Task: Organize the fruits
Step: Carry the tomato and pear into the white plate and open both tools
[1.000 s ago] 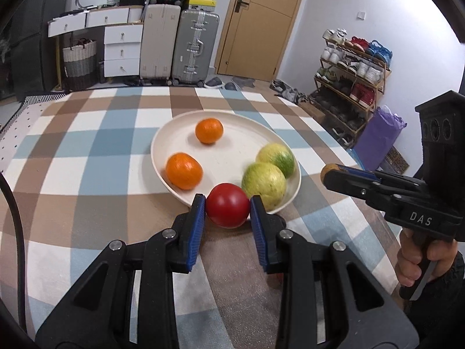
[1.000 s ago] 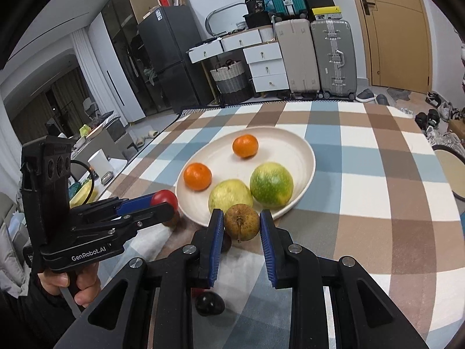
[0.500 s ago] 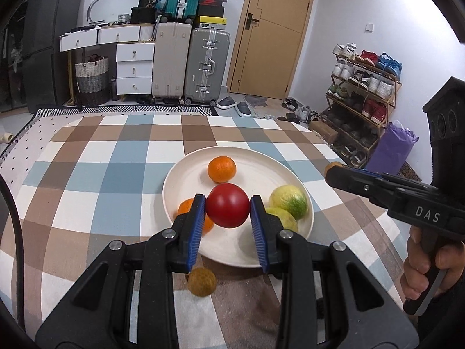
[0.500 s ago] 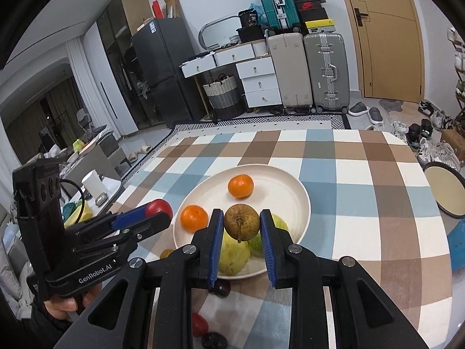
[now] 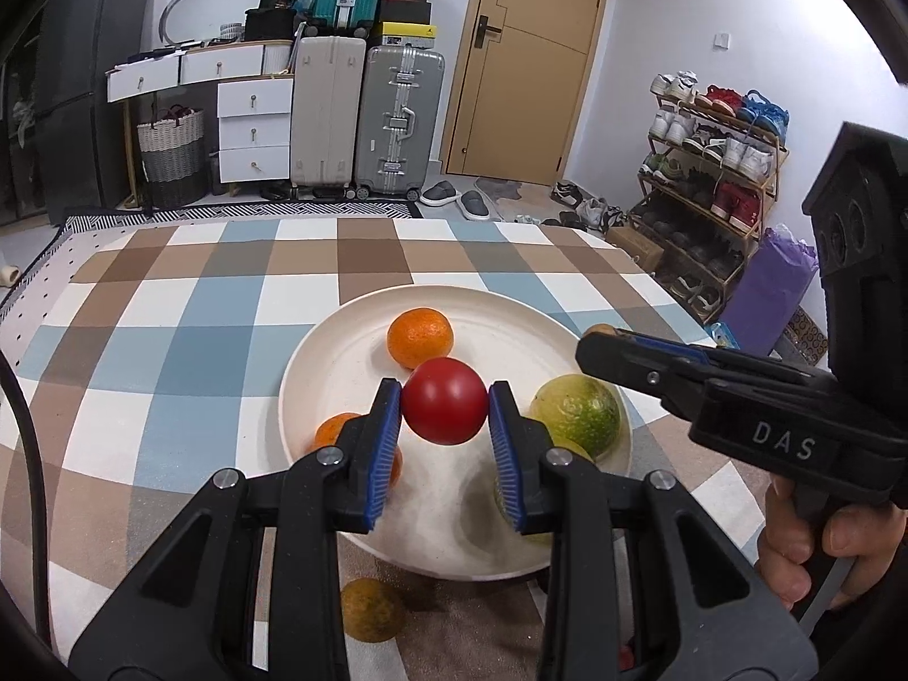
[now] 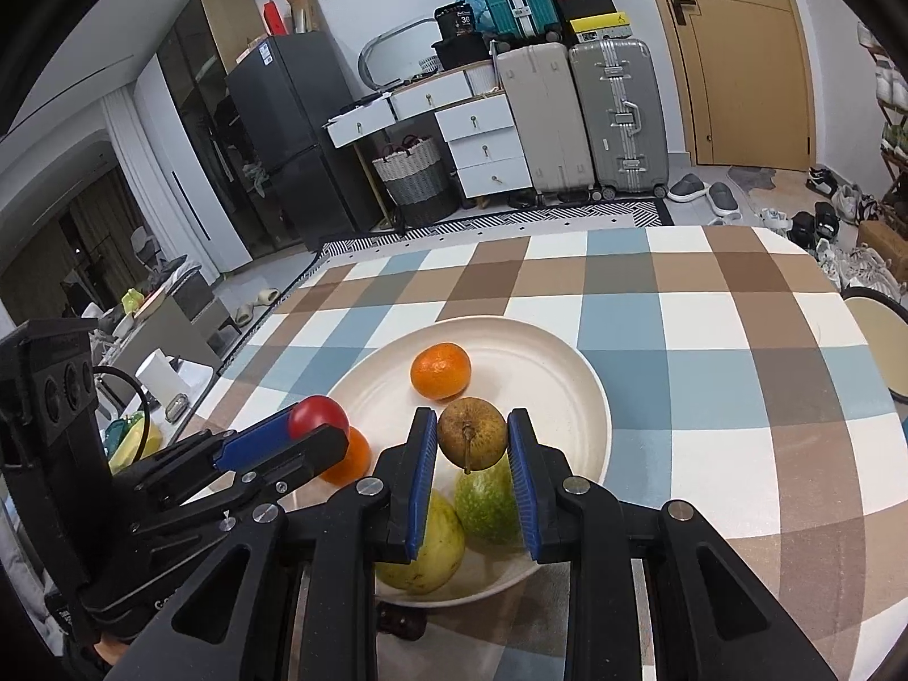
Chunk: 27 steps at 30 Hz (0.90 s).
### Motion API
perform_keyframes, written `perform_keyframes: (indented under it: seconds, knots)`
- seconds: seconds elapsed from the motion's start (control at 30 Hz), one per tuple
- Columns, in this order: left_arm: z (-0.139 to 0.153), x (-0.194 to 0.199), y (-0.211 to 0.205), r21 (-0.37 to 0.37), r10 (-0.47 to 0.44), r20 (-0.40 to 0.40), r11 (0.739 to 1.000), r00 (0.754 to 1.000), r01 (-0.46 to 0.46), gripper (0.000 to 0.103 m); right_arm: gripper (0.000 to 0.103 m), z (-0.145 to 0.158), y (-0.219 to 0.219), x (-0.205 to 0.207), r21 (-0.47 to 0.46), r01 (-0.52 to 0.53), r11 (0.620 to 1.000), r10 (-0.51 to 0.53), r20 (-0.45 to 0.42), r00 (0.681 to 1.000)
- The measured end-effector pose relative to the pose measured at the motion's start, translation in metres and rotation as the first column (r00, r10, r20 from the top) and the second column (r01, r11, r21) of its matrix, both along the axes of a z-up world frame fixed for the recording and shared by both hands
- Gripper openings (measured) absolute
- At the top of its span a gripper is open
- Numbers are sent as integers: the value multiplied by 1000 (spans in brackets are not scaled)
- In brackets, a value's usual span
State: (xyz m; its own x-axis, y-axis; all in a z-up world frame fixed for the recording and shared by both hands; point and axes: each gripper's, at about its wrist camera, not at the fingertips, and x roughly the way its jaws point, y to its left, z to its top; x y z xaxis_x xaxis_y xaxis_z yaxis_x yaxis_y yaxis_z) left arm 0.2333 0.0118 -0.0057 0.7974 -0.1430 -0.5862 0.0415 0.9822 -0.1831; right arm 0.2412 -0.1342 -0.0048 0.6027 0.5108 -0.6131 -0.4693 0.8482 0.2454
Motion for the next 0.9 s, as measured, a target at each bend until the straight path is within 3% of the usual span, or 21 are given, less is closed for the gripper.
perform_keyframes:
  seconds: [0.23,0.9]
  knots:
    - [-12,9,-8,35,-15,-10,999,1000,15,29,26,-9,-2,14,21,16,1000,-16,-28,999]
    - [-18,13,-5,40,-8,-14,999,1000,9,29,26,-25,-11,26,64,37,997,-34,-47,998]
